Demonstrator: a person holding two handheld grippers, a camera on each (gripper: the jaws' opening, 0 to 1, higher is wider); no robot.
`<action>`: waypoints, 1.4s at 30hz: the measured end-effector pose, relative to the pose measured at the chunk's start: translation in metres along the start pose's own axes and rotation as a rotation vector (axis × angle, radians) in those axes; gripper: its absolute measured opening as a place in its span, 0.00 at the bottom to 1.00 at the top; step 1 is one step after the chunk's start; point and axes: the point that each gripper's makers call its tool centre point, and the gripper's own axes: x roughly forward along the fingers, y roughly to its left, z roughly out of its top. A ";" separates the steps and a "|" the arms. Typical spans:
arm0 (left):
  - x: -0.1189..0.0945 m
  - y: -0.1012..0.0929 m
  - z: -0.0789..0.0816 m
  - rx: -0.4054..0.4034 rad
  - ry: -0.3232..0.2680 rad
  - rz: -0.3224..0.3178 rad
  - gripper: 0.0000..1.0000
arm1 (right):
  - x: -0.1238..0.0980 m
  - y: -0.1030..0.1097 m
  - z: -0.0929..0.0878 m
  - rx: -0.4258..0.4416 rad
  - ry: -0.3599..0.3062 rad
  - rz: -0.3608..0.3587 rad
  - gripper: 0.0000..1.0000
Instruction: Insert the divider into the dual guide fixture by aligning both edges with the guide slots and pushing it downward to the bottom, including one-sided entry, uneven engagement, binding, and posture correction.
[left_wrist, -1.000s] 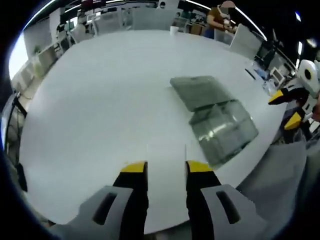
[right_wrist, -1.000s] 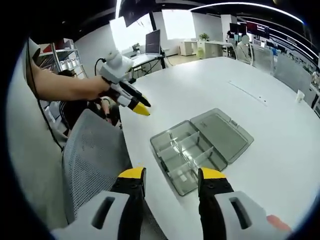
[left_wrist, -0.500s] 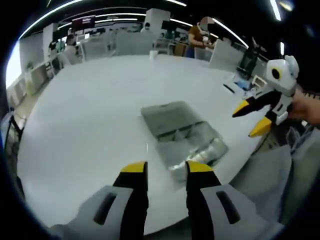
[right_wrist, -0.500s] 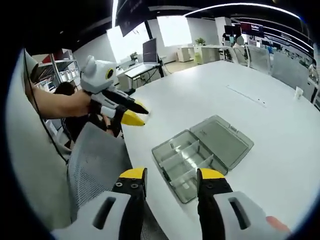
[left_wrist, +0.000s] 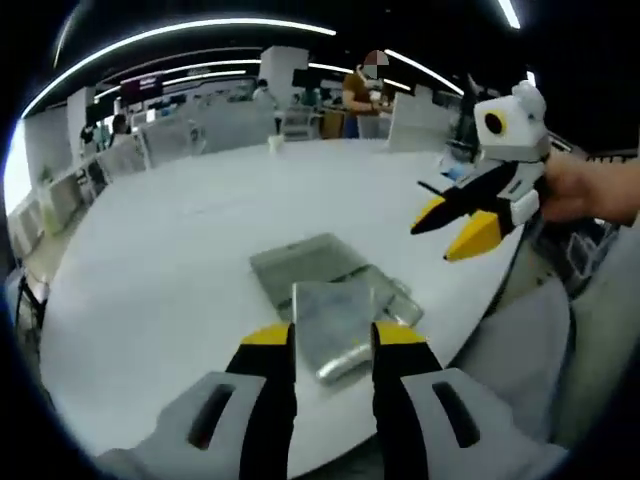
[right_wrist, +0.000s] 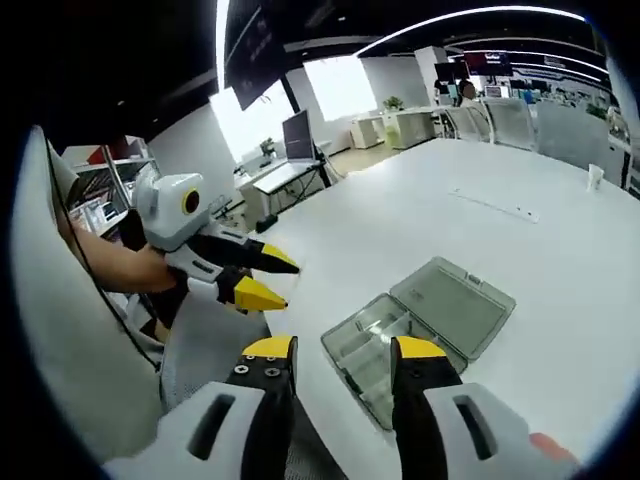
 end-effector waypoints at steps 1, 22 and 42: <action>0.000 -0.002 0.000 0.004 -0.002 -0.002 0.25 | 0.000 0.001 0.002 0.005 -0.008 0.005 0.33; 0.007 -0.030 0.021 0.060 -0.063 -0.061 0.25 | -0.002 0.017 0.030 0.056 -0.070 0.065 0.28; 0.008 -0.036 0.028 0.124 -0.082 -0.063 0.25 | 0.006 0.030 0.036 0.090 -0.030 0.109 0.23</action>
